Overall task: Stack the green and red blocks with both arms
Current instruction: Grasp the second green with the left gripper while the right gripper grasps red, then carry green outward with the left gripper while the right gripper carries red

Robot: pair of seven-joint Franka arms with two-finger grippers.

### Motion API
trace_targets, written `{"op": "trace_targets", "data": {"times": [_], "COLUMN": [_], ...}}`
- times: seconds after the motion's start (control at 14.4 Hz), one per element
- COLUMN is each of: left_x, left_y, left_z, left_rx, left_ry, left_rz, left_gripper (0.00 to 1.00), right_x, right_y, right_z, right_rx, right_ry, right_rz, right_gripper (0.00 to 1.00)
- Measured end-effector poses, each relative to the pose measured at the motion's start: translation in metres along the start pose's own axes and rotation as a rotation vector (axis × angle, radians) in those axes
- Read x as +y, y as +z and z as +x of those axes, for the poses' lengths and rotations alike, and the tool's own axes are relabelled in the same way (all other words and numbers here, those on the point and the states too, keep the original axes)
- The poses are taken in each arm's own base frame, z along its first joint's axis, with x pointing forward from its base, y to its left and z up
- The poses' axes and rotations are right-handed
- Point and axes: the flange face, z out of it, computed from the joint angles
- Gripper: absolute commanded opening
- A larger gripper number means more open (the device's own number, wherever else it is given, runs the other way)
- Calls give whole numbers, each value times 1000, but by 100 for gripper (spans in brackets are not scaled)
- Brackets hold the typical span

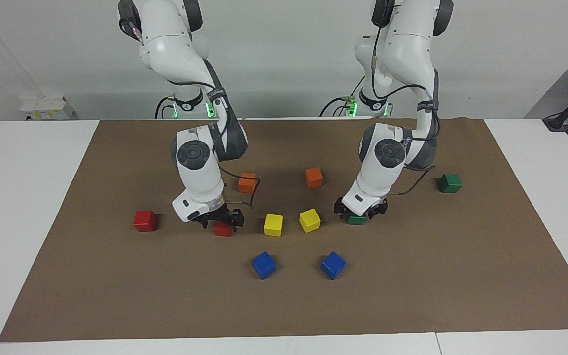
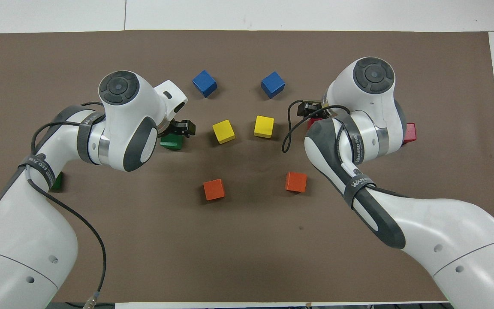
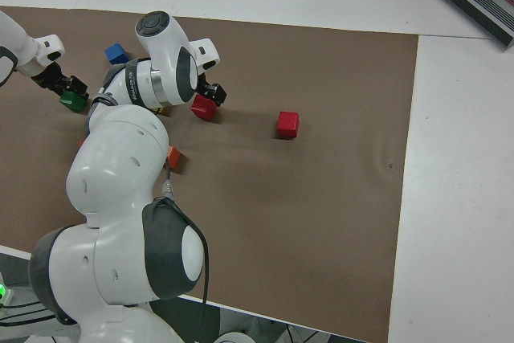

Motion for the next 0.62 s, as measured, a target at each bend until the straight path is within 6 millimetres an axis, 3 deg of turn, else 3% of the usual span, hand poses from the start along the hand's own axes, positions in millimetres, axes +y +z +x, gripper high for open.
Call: {"op": "trace_targets", "data": {"times": [0.07, 0.21, 0.28, 0.35, 0.42, 0.49, 0.62], "left_x": [0, 2, 3, 4, 4, 3, 2], "left_y": [3, 10, 13, 15, 16, 18, 20], "left_z": [-1, -6, -8, -9, -10, -11, -12], "left_rx": [-4, -8, -10, -12, -12, -15, -18], "left_ry": [0, 5, 8, 9, 9, 9, 8], "left_rz": [1, 3, 4, 4, 4, 6, 8], "left_gripper": [100, 100, 99, 74, 32, 0, 0], "right_x": [-1, -5, -7, -8, -8, -5, 8], "right_y": [4, 9, 10, 11, 11, 7, -16], "right_z": [-4, -11, -13, -14, -14, -12, 1], "right_rx": [-2, -3, -1, -1, 0, 2, -15], "right_ry": [-3, -14, -19, -21, -20, -19, -34], "right_rz": [-1, -1, 0, 1, 0, -2, -17], "right_gripper": [82, 5, 0, 0, 0, 0, 0]}}
